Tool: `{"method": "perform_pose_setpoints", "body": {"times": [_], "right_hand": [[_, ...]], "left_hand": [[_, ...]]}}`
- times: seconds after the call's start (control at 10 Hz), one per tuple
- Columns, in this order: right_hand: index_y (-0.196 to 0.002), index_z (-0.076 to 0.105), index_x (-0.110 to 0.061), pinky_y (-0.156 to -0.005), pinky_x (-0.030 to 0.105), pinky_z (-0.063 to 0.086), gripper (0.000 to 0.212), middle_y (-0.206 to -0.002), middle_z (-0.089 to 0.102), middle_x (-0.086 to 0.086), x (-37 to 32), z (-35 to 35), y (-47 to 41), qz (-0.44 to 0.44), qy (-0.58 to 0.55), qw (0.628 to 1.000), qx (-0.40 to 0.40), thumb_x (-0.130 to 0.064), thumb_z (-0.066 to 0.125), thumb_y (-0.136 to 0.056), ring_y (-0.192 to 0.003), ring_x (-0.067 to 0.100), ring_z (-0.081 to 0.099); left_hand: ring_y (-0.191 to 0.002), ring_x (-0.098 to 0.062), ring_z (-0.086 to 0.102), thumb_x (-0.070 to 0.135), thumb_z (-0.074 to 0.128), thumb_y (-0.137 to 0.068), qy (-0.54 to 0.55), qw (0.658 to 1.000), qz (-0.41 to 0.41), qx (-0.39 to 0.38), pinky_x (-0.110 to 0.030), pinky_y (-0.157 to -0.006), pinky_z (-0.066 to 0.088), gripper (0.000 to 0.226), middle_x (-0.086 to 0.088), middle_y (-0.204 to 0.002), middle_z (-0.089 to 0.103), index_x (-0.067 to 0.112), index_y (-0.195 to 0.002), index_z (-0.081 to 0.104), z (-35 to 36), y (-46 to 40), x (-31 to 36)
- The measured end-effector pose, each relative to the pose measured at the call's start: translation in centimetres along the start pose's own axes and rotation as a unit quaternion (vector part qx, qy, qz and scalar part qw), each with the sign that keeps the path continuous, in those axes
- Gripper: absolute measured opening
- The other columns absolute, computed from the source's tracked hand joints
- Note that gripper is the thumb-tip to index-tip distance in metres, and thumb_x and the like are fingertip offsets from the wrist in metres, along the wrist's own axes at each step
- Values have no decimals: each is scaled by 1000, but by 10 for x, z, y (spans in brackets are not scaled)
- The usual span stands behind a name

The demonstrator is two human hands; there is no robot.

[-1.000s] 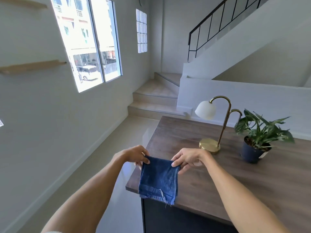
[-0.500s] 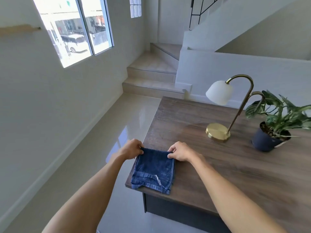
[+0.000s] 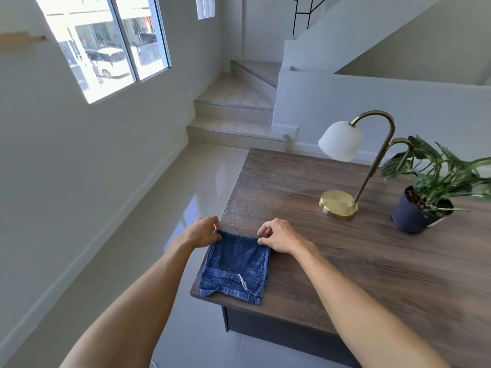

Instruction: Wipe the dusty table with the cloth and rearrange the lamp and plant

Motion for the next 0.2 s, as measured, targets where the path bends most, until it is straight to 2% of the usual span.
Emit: {"method": "perform_pose_setpoints", "body": {"times": [0.1,0.2], "right_hand": [[-109,72,-26,-92,28,46,21,-115,61,1,4,-3,9,-12,44,999,1,-34,71,-89,-108,16,59],[-123,67,-26,-97,30,45,32,-129,61,3,8,-16,18,1,42,999,0,-35,66,-91,-117,18,58]], "left_hand": [[-117,-26,52,19,60,-90,-40,999,18,24,-37,-96,46,41,-8,-129,54,14,-131,51,5,10,10],[-120,-26,53,27,59,-93,-36,997,47,43,-36,-98,45,43,-7,-134,53,15,-133,50,9,10,27]]}}
Point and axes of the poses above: each hand's wrist, its own y-axis away from the middle knuckle, its own z-axis out of the palm, x = y × z, the point moved 3 cm from there along -y, towards the middle knuckle
